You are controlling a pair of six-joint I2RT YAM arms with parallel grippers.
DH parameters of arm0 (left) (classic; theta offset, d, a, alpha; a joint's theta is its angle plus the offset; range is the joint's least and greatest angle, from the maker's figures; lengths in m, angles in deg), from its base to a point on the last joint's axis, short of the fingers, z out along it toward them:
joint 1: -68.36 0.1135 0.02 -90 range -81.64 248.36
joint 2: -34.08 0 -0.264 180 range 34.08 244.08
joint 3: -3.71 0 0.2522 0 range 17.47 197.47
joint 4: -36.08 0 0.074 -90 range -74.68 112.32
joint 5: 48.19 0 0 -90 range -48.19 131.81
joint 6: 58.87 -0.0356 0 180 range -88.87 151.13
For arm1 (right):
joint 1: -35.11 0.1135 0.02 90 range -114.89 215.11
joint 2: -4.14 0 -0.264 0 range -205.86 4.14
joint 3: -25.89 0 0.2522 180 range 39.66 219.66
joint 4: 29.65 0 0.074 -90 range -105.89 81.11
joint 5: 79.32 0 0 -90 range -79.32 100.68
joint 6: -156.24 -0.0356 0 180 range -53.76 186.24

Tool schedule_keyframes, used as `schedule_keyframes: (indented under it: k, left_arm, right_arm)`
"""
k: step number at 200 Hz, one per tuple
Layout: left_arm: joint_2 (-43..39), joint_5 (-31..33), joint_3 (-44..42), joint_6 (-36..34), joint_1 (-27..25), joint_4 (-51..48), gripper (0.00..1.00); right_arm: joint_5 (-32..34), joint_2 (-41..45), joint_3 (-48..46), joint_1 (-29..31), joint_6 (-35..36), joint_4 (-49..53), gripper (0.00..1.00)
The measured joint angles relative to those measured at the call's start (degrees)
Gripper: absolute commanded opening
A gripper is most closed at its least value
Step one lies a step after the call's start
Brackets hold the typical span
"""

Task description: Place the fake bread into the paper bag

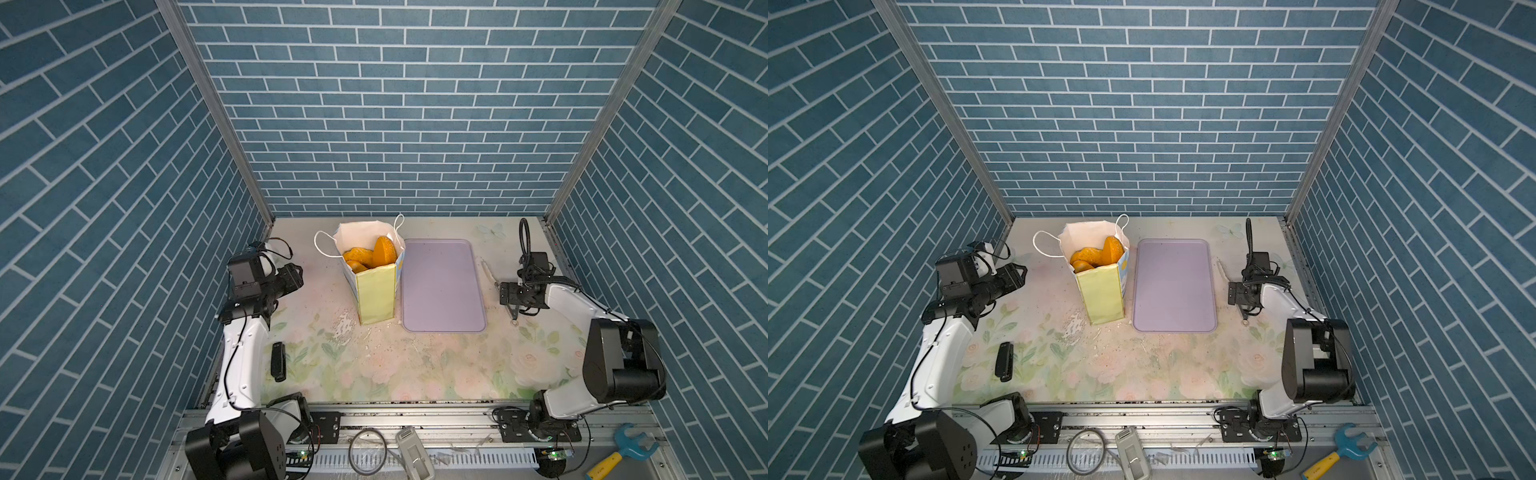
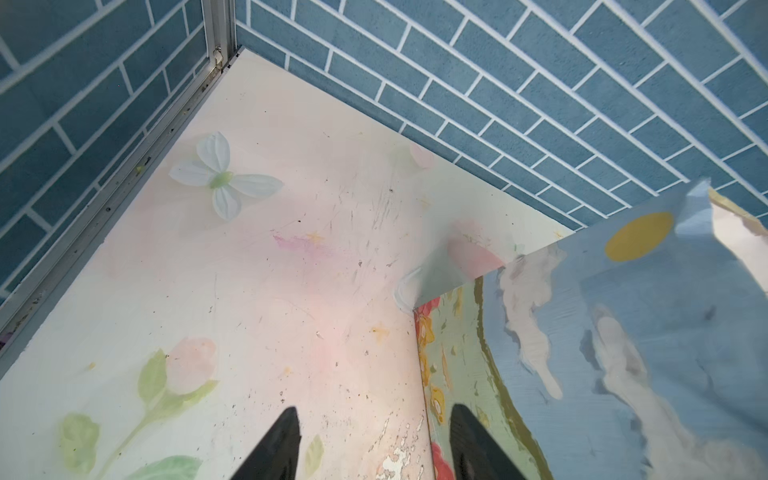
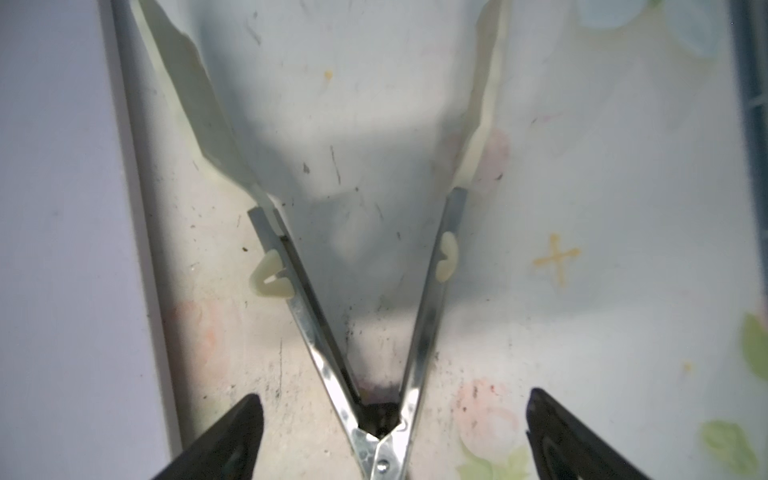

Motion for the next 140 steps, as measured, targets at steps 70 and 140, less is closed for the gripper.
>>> schedule_keyframes:
  k: [70,140]
  left_arm:
    - [7.4,13.7,-18.7,-2.8,-7.6,30.1,0.74]
    - [13.1,32.2,-21.8,-13.5,-18.7,45.7,0.76]
  right_arm:
    - [3.4,3.8,-27.2,-6.0,2.4,-45.7,0.99]
    - [-4.4,-4.1,-31.8,-6.5,3.5,-71.6,0.99]
